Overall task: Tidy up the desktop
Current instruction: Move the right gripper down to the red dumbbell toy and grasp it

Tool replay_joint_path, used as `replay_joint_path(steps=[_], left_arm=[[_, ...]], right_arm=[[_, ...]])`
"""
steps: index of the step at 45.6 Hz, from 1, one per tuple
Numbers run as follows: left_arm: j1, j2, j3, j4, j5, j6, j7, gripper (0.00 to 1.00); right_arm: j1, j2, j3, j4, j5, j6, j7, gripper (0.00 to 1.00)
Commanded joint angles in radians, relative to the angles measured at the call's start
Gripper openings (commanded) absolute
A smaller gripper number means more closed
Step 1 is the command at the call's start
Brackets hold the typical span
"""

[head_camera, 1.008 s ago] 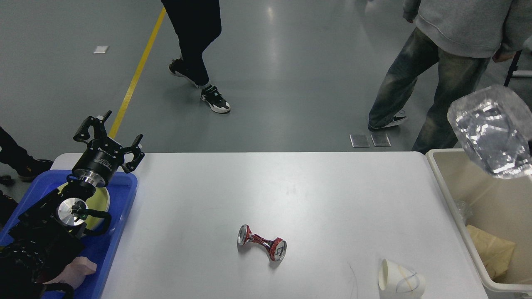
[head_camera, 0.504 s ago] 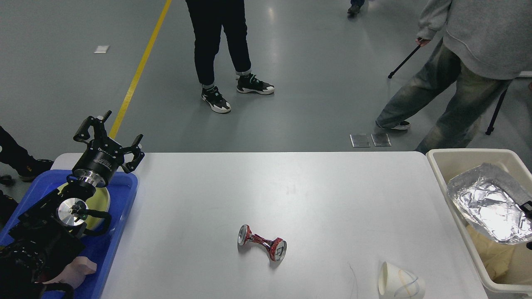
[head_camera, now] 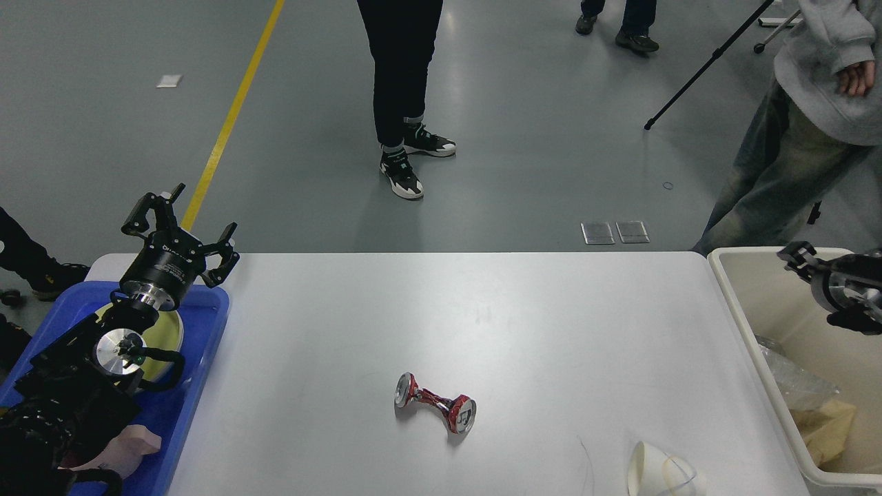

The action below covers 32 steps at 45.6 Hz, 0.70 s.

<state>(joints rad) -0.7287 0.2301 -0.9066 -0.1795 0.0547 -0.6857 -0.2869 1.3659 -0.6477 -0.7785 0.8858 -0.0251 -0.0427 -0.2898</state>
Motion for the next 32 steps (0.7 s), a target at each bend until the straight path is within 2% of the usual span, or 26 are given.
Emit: replay_joint_path(steps=[1, 6, 9, 18, 22, 25, 32], left_arm=[[0.0, 0.0, 0.0, 0.0, 0.0, 0.0, 0.0, 0.96], [0.0, 0.0, 0.0, 0.0, 0.0, 0.0, 0.0, 0.96], [0.0, 0.0, 0.0, 0.0, 0.0, 0.0, 0.0, 0.96], [0.0, 0.0, 0.0, 0.0, 0.0, 0.0, 0.0, 0.96], [0.0, 0.0, 0.0, 0.0, 0.0, 0.0, 0.0, 0.96], [0.0, 0.0, 0.0, 0.0, 0.0, 0.0, 0.0, 0.96], [0.0, 0.0, 0.0, 0.0, -0.001, 0.0, 0.0, 0.96]], right_arm=[[0.298, 0.063, -0.183, 0.232, 0.002, 0.012, 0.0, 1.0], [0.458, 0.125, -0.234, 0.341, 0.002, 0.043, 0.0, 1.0], [0.541, 0.141, -0.235, 0.395, 0.002, 0.113, 0.0, 1.0], [0.809, 0.2, -0.217, 0.496, 0.004, 0.507, 0.011, 1.0], [0.877, 0.206, -0.176, 0.502, 0.008, 0.627, 0.011, 1.0], [0.88, 0.212, -0.136, 0.502, 0.024, 0.659, 0.011, 1.0], [0.81, 0.253, -0.117, 0.49, 0.024, 0.647, 0.011, 1.0]])
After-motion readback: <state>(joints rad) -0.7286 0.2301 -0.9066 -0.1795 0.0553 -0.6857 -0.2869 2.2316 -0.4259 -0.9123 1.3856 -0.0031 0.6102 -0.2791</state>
